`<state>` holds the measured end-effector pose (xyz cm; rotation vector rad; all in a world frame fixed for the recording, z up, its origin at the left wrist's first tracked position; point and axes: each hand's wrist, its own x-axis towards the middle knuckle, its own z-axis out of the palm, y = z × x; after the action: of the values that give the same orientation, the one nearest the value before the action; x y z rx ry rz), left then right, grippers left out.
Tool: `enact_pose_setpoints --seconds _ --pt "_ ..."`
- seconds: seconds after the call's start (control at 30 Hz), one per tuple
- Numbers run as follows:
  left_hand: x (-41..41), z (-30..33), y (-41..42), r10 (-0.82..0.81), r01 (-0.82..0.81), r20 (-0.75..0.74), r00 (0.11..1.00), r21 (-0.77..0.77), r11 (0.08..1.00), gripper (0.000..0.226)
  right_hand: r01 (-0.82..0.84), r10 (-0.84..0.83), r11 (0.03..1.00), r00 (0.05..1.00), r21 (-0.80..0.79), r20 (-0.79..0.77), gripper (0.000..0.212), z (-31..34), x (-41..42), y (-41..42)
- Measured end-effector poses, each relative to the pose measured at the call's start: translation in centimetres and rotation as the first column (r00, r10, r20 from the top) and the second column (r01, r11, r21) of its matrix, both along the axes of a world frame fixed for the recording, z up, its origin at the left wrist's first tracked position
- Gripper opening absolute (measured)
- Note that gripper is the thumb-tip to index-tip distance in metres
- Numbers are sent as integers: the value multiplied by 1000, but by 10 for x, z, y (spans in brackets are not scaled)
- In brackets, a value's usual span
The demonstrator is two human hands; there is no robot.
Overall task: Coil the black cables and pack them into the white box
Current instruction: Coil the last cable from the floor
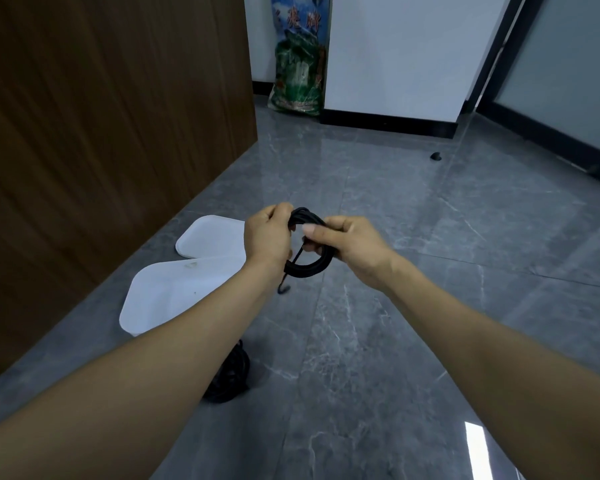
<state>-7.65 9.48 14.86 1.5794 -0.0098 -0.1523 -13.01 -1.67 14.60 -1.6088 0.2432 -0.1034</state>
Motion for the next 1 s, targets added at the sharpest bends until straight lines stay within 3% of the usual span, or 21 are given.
enact_pose_setpoints --seconds 0.1,0.33,0.4,0.47,0.53,0.63,0.73,0.9,1.0 --pt "-1 1 0 10 -11 32 999 23 1000 34 -9 9 1000 1000 -3 -8 3 0 2 3" --pt "-1 -2 -4 -12 -4 210 978 72 997 39 -112 126 951 992 288 -31 19 2 -2 -2" --pt "-4 -3 -7 -35 4 269 963 116 993 37 -142 159 947 987 288 -35 28 4 -6 -5" --pt "-5 -5 -8 -39 -12 319 947 155 988 38 -153 166 975 984 162 -70 36 7 -7 -4" --pt "-3 -7 -8 -25 -47 363 932 187 981 42 -136 125 986 987 -101 -105 28 8 -6 -3" --pt "0 -9 -4 -22 -99 440 898 249 963 46 -107 54 887 990 -449 -130 9 9 -3 2" --pt "1 -9 -2 -14 -144 489 872 284 948 47 -159 21 734 977 -660 -211 16 12 -1 7" --pt "6 -11 3 24 -221 527 850 315 923 50 -96 -169 442 967 -892 -189 36 21 -2 17" --pt "7 -13 5 22 -233 538 843 327 916 49 -92 -170 400 970 -912 -172 37 20 2 20"
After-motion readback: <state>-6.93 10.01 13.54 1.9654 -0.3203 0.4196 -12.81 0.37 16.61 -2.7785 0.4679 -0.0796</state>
